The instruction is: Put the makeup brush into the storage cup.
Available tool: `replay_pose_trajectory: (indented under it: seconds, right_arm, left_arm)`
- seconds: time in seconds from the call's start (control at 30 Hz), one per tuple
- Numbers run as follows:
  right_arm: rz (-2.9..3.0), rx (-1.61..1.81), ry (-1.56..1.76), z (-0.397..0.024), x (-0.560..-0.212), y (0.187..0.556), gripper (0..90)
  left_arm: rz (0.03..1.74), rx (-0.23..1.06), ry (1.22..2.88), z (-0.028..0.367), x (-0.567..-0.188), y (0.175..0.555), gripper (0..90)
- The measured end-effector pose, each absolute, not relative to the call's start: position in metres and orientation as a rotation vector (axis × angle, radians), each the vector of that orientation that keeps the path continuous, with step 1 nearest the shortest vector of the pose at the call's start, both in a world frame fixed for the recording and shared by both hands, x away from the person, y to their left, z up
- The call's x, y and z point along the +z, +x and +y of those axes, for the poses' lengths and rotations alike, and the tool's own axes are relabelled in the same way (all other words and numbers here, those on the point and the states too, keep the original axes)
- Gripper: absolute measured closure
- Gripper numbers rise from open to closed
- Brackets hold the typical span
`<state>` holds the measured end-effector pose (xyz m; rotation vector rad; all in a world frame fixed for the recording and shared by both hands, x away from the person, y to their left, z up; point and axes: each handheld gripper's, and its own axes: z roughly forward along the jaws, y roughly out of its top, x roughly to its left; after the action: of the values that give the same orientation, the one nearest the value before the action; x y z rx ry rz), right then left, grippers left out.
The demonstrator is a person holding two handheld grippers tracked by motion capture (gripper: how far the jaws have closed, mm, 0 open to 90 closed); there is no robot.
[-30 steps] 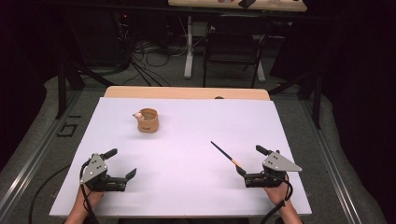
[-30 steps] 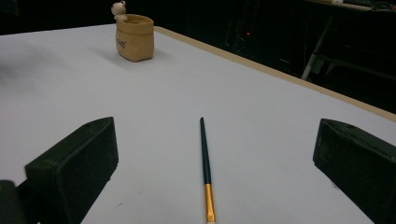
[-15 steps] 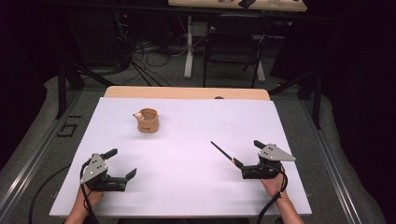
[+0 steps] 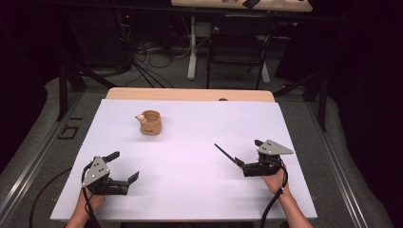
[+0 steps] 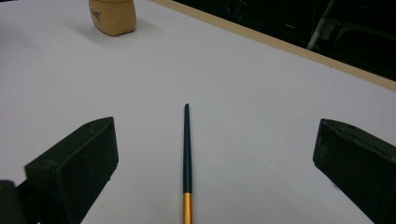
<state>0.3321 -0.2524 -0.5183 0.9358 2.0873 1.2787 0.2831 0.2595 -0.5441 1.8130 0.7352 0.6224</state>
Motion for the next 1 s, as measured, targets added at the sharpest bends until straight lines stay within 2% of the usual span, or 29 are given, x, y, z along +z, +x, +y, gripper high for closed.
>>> replay_pose_trajectory:
  seconds: [0.37,1.0]
  right_arm:
    - [2.165,1.215,0.967,-0.245,-0.517,0.346,0.0]
    - [2.437,0.899,1.032,-0.222,-0.519,0.368,0.3]
  left_arm:
    - [0.736,0.625,1.812,0.26,-0.544,0.283,0.0]
    - [0.744,0.62,1.822,0.26,-0.545,0.284,0.0]
